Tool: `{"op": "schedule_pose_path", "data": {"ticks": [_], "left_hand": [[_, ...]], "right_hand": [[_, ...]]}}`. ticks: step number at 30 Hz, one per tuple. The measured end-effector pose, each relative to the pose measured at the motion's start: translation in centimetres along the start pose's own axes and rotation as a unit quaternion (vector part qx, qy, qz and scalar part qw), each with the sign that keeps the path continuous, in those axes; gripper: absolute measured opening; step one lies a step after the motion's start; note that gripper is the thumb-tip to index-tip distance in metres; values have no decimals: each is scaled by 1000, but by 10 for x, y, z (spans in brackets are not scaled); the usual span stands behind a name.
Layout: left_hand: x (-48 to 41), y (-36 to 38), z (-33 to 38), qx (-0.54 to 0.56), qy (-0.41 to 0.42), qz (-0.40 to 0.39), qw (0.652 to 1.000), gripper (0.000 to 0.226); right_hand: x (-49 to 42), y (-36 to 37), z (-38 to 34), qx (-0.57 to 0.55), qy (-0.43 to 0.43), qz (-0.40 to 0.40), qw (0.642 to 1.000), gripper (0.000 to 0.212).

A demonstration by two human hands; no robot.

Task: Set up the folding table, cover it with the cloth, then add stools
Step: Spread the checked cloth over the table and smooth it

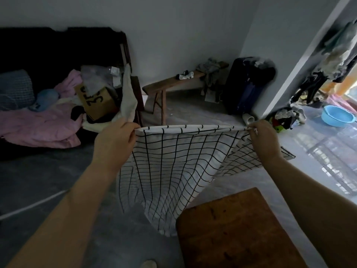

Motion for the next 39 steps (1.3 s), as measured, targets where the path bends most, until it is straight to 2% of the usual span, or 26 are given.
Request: {"op": "schedule_pose_path", "data": {"ticks": [4,10,19,23,32,36,39], "left_hand": [[27,-24,52,-28,-17,27,999,31],[74,-39,114,-68,-23,5,997,21],[127,-10,177,-17,-17,-104,994,21],[159,5,199,-1,-3,-121,993,21],[255,46,249,32,-35,-198,979,18],[301,54,281,26,-70,-237,969,22],[333,60,310,5,-92,-249,964,26]], "right_hand": [[11,-52,12,-18,-81,22,996,15],[51,-111,32,52,-202,26,978,14],[133,-124,121,126,-213,-83,965,14],[179,-129,150,156,-202,-147,956,16],[266,-121,196,148,-176,-239,943,16],[303,-109,221,121,-223,-297,921,14],[329,-87,259,118,-292,-332,889,27]]}}
Point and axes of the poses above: each hand's wrist, its own x-axis away from the middle knuckle, its own y-axis out of the palm, z = x × y, the point moved 8 cm from there along -x, towards the middle knuckle, and after that the axes turned 6 degrees about y, right-handed, at the moved point
